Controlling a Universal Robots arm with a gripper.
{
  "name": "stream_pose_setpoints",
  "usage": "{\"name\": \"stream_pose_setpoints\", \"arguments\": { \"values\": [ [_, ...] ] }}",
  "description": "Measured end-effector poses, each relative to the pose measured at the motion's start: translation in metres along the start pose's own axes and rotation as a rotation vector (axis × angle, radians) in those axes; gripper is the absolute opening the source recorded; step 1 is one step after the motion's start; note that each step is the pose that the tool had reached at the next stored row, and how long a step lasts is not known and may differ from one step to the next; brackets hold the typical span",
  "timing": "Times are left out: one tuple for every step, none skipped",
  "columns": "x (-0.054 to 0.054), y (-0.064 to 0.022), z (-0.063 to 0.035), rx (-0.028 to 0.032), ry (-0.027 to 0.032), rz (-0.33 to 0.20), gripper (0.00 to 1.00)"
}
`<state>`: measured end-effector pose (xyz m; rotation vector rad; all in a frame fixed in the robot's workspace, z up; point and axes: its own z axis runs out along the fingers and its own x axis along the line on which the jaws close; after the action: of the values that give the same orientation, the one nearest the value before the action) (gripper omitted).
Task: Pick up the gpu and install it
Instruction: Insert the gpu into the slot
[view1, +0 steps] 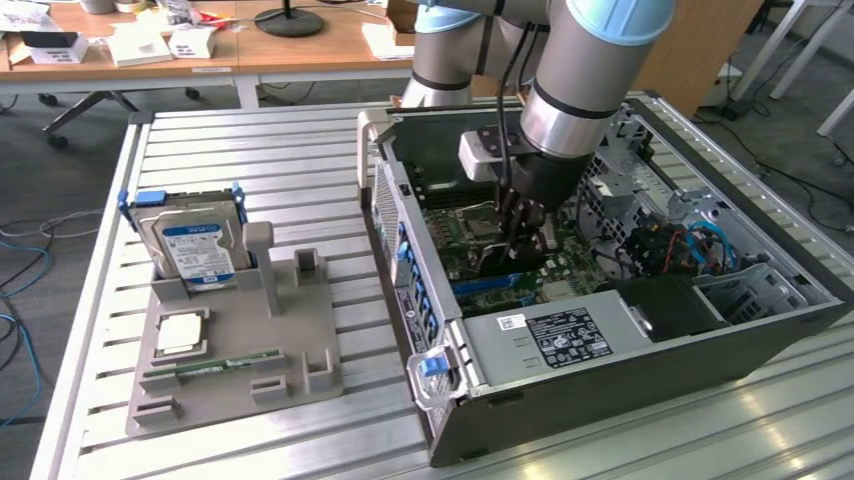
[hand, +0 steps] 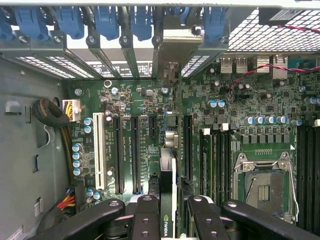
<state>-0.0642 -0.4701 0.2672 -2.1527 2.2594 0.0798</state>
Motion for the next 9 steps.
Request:
{"name": "stream_pose_setpoints", "arguments": {
  "values": [
    [0.0,0.0,0.0001,0.0,-0.0002,0.0,0.27],
    [0.0,0.0001,0.0001,0.0001,-0.0002,0.0,0.27],
    [-0.0003,0.0004,0.0004,0.0002,-0.0005,0.0,0.27],
    [-0.0004,0.0007,0.0006,0.0002,-0.0006,0.0,0.27],
    [-0.0005,0.0009,0.0008,0.0001,-0.0004,0.0,0.27],
    [-0.0008,0.0011,0.0008,0.0001,-0.0003,0.0,0.27],
    [-0.001,0.0015,0.001,0.0001,-0.0003,0.0,0.27],
    [-0.0012,0.0018,0.0011,0.0001,-0.0003,0.0,0.27],
    [-0.0014,0.0021,0.0012,0.0001,-0.0002,0.0,0.27]
  ]
}}
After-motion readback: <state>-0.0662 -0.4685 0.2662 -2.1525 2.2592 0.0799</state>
